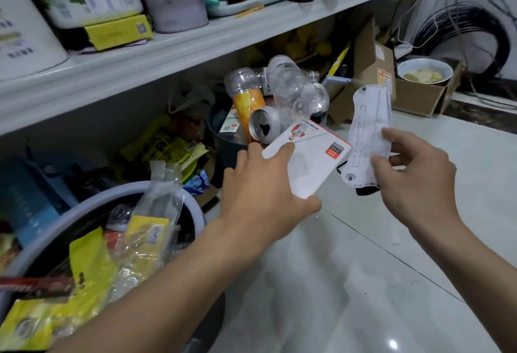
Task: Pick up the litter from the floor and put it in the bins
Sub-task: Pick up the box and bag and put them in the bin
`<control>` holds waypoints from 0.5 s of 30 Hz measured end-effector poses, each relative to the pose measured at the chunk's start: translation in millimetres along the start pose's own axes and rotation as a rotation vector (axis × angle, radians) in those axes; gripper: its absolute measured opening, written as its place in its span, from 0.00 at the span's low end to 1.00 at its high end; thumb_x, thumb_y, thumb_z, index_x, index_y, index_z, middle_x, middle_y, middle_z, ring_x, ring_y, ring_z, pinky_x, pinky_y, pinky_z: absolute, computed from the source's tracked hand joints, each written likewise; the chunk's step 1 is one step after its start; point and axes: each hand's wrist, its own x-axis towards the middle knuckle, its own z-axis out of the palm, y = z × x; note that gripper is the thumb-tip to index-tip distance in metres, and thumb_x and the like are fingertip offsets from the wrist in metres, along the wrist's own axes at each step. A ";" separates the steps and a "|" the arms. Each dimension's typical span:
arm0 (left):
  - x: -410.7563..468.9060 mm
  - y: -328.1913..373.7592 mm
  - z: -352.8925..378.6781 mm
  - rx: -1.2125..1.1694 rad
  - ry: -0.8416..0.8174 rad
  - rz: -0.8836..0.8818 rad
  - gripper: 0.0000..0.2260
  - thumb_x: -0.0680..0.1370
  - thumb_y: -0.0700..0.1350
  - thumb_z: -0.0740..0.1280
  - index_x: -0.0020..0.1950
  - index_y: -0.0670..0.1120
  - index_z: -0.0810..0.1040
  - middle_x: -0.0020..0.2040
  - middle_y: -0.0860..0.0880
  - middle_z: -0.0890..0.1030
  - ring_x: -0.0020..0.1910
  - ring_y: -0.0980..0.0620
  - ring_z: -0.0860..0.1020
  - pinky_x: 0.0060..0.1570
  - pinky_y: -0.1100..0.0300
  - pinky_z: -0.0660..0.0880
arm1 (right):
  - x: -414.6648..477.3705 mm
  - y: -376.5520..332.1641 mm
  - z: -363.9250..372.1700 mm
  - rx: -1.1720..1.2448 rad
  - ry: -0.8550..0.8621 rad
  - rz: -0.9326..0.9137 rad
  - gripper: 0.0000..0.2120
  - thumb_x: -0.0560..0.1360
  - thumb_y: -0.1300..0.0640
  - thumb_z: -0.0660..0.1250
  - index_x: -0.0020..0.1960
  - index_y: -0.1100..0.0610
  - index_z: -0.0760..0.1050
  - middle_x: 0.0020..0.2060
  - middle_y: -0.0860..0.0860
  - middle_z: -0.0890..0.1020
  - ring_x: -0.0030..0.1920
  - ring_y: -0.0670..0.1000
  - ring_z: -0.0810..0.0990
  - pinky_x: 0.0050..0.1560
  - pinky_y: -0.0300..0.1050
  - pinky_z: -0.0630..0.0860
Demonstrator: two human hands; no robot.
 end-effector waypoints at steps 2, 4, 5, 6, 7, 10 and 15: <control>0.1 1.7 4.1 -0.003 -0.012 -0.008 0.39 0.67 0.64 0.68 0.75 0.58 0.57 0.62 0.48 0.66 0.62 0.46 0.65 0.57 0.51 0.68 | 0.6 2.4 0.0 -0.009 -0.008 0.013 0.18 0.75 0.62 0.67 0.64 0.54 0.77 0.44 0.46 0.79 0.42 0.49 0.78 0.54 0.42 0.74; 1.7 3.6 8.3 -0.011 -0.025 -0.017 0.39 0.67 0.64 0.68 0.75 0.58 0.57 0.62 0.47 0.66 0.63 0.46 0.65 0.57 0.51 0.67 | 2.7 4.1 0.2 -0.019 -0.013 0.022 0.18 0.75 0.62 0.67 0.64 0.54 0.77 0.44 0.47 0.79 0.41 0.49 0.77 0.55 0.42 0.74; 2.6 5.0 9.9 -0.014 -0.030 -0.022 0.39 0.67 0.64 0.67 0.75 0.58 0.57 0.62 0.47 0.66 0.63 0.46 0.65 0.57 0.51 0.67 | 4.4 4.0 0.5 -0.024 -0.015 0.023 0.18 0.75 0.62 0.67 0.64 0.54 0.77 0.45 0.47 0.79 0.41 0.49 0.77 0.55 0.42 0.74; 3.8 6.3 11.2 -0.019 -0.029 -0.028 0.39 0.68 0.64 0.67 0.75 0.58 0.57 0.63 0.47 0.66 0.63 0.46 0.64 0.57 0.51 0.68 | 6.6 3.6 0.7 -0.029 -0.018 0.021 0.18 0.75 0.63 0.67 0.64 0.54 0.77 0.46 0.47 0.79 0.41 0.48 0.77 0.55 0.42 0.73; 4.5 7.5 12.2 -0.025 -0.026 -0.031 0.38 0.68 0.64 0.67 0.75 0.58 0.57 0.63 0.47 0.66 0.63 0.46 0.64 0.57 0.51 0.68 | 8.8 2.8 1.2 -0.034 -0.022 0.016 0.18 0.75 0.63 0.67 0.65 0.55 0.77 0.47 0.47 0.79 0.41 0.48 0.77 0.55 0.42 0.73; 2.9 9.9 14.9 -0.033 -0.003 -0.022 0.37 0.69 0.64 0.66 0.75 0.58 0.57 0.61 0.48 0.66 0.61 0.46 0.65 0.56 0.51 0.69 | 12.5 0.7 2.5 -0.049 -0.034 -0.009 0.19 0.75 0.63 0.67 0.65 0.54 0.76 0.47 0.46 0.79 0.41 0.47 0.77 0.54 0.40 0.72; -2.0 10.6 17.2 -0.009 0.027 -0.016 0.38 0.69 0.65 0.65 0.75 0.59 0.56 0.60 0.48 0.66 0.60 0.47 0.66 0.54 0.52 0.69 | 12.9 4.2 1.0 -0.067 -0.051 -0.035 0.19 0.75 0.63 0.67 0.65 0.54 0.76 0.52 0.49 0.82 0.42 0.48 0.77 0.54 0.40 0.72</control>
